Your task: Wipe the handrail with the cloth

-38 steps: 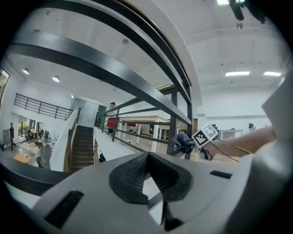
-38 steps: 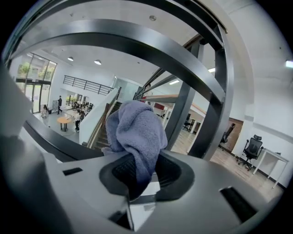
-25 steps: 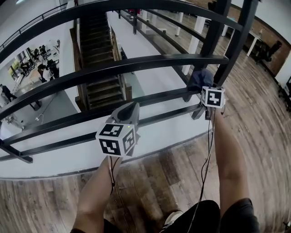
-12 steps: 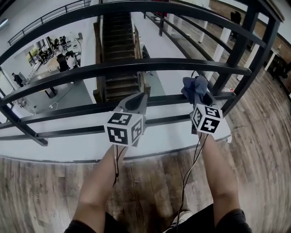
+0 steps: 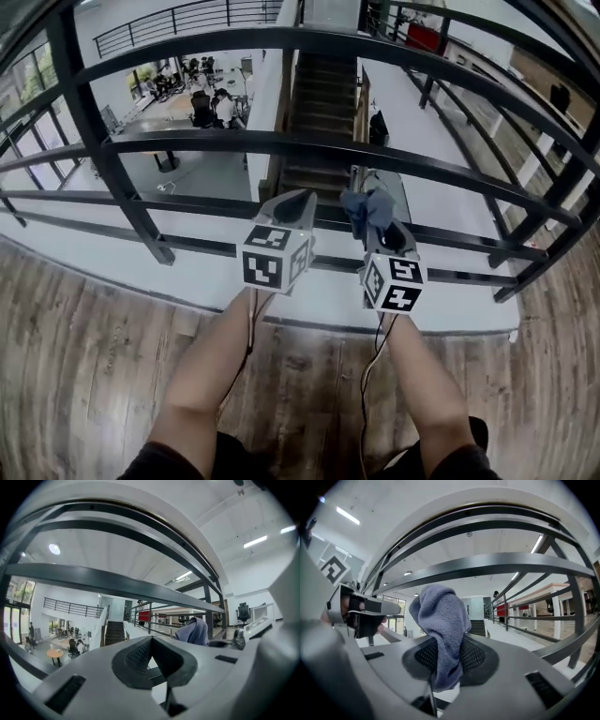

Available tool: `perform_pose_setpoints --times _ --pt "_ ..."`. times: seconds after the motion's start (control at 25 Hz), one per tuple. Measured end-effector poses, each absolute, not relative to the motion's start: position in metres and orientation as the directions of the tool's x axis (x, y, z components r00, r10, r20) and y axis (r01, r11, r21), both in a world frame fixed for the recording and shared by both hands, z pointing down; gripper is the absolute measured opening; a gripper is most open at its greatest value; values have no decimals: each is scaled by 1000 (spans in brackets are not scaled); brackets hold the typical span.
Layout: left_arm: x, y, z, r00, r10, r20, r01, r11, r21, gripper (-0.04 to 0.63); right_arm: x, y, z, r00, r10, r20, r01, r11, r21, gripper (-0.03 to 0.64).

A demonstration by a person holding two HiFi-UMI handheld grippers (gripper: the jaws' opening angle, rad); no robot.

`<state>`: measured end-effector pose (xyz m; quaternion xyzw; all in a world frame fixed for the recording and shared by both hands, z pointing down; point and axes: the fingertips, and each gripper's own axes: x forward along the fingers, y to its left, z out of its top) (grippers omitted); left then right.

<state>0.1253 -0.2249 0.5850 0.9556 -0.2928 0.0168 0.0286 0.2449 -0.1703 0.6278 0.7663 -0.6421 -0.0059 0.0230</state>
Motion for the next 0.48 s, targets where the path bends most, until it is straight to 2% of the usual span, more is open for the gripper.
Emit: perform_pose_setpoints --times 0.12,0.28,0.48 --pt "54 -251 579 804 -594 -13 -593 -803 52 3 156 -206 640 85 -996 31 -996 -85 7 94" --pt "-57 -300 578 693 -717 -70 -714 -697 66 3 43 -256 658 -108 -991 78 -993 104 -58 94" --pt "-180 -341 615 628 -778 -9 -771 -624 122 3 -79 -299 689 -232 -965 121 -972 226 -67 94"
